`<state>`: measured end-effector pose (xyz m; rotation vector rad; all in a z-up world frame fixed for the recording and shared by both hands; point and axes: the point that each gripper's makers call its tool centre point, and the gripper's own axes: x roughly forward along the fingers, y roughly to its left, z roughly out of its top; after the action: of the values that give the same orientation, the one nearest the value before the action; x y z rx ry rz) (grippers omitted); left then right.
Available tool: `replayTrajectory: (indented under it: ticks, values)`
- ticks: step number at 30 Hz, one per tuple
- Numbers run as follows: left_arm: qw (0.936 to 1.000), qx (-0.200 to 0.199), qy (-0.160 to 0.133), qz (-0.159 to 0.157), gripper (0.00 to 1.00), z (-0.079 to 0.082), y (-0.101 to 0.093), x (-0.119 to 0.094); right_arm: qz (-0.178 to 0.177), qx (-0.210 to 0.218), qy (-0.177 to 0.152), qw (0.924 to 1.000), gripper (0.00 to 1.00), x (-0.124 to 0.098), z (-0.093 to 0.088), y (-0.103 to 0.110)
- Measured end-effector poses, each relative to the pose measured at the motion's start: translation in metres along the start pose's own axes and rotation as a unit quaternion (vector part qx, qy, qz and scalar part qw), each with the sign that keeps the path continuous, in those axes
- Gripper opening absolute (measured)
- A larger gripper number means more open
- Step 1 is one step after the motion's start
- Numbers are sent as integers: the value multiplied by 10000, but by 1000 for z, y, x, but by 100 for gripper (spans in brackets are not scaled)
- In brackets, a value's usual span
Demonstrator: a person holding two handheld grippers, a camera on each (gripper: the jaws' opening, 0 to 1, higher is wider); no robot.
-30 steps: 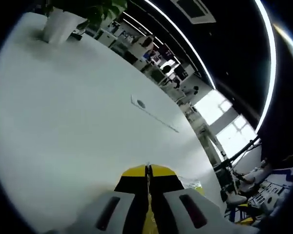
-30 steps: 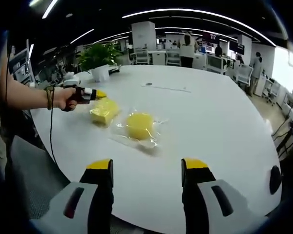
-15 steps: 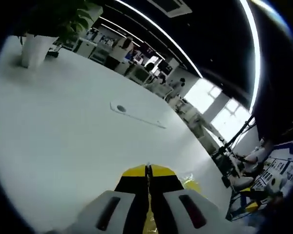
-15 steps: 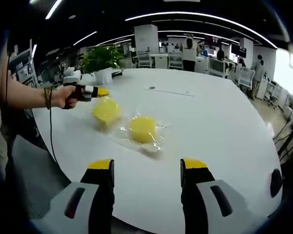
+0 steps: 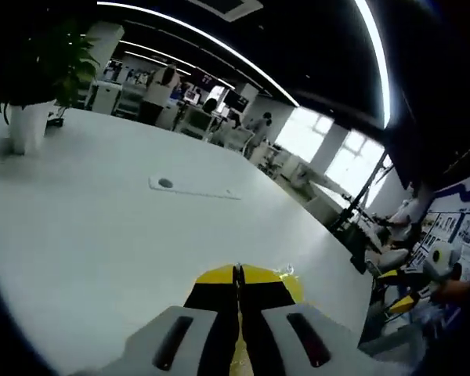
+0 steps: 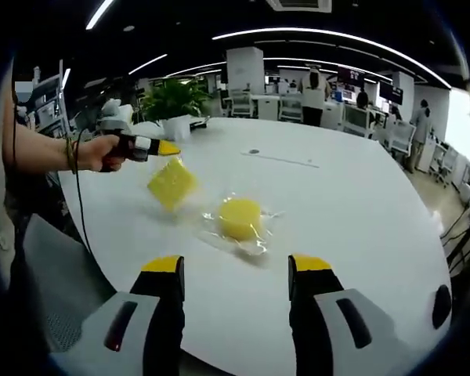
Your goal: Compare the silicone blocks by pressing each to a similar depth, holding the contact briefly, and releasing to observe deformation and rebound differences across the visible hardness samples.
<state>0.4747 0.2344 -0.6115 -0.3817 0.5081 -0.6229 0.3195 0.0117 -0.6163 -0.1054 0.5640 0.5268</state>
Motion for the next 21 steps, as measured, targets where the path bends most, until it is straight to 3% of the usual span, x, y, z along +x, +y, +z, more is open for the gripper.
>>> replayTrajectory:
  ticks: [8,12,13,21]
  values:
    - [9998,161,3,-128,0,0,-23,-14,53,-98,-155,9998,49,-5,6,7]
    - [9987,450,107,-226,0,-6,-34,-18,69,-109,-219,9997,49,-8,7,9]
    - [9982,592,67,-121,0,-6,-33,-20,69,-113,-228,9997,49,-8,7,9]
    - [9976,640,37,-269,0,-2,-46,-26,115,-121,-338,9993,49,-11,13,13]
